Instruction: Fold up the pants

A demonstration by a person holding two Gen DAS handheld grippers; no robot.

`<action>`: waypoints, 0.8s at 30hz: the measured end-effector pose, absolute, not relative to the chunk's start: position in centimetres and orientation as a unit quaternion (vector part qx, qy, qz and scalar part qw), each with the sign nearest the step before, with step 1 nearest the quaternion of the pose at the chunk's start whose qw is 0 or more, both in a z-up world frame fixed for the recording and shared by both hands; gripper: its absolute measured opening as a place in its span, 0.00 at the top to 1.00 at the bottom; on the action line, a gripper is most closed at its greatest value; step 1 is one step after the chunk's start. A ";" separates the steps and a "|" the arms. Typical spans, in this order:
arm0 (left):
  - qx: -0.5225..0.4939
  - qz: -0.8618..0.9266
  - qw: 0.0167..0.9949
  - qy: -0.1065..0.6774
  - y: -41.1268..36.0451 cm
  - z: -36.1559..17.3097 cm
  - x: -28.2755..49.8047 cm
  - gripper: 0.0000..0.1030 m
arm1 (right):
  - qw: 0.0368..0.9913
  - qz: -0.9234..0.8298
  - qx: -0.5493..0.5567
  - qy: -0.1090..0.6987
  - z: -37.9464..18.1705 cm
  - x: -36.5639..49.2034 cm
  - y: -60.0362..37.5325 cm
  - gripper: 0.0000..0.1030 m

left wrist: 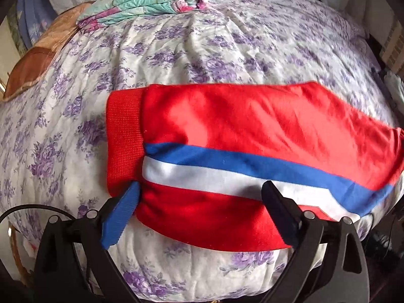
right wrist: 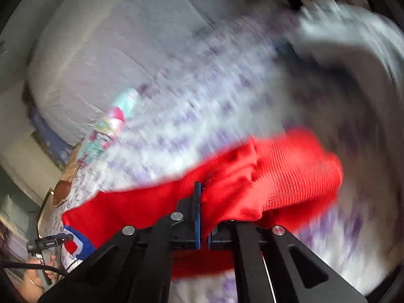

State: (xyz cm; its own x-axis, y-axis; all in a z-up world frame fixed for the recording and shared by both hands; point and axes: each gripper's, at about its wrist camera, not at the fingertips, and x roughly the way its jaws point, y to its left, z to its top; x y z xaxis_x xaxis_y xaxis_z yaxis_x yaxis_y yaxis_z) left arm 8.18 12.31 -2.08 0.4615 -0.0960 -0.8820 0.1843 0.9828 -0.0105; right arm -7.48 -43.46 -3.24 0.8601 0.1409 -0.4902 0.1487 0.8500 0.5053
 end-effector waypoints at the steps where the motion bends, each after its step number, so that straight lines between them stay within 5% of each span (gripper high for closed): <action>1: 0.029 -0.078 0.855 0.512 12.7 -1.9 8.3 0.09 | 0.936 0.013 0.265 0.230 -1.5 -8.1 -43.1 0.96; 3: 0.021 -0.070 0.857 0.511 13.1 -2.0 8.3 0.09 | 0.948 0.009 0.237 0.211 -0.5 -8.6 -42.7 0.96; 8: 0.073 -0.063 0.863 0.496 12.3 -2.9 7.6 0.05 | 0.906 -0.038 0.232 0.352 -8.1 -6.8 -43.5 0.94; 12: 0.075 -0.067 0.856 0.506 12.7 -2.4 7.3 0.05 | 0.917 -0.055 0.222 0.326 -5.9 -9.4 -43.5 0.70; 21: 0.107 -0.042 0.858 0.501 13.6 -2.8 5.2 0.04 | 0.932 -0.172 0.140 0.286 -1.6 -12.2 -44.3 0.66; 24: 0.061 -0.050 0.854 0.514 14.8 -4.2 6.4 0.04 | 0.914 -0.174 0.120 0.346 -4.5 -9.6 -45.6 0.67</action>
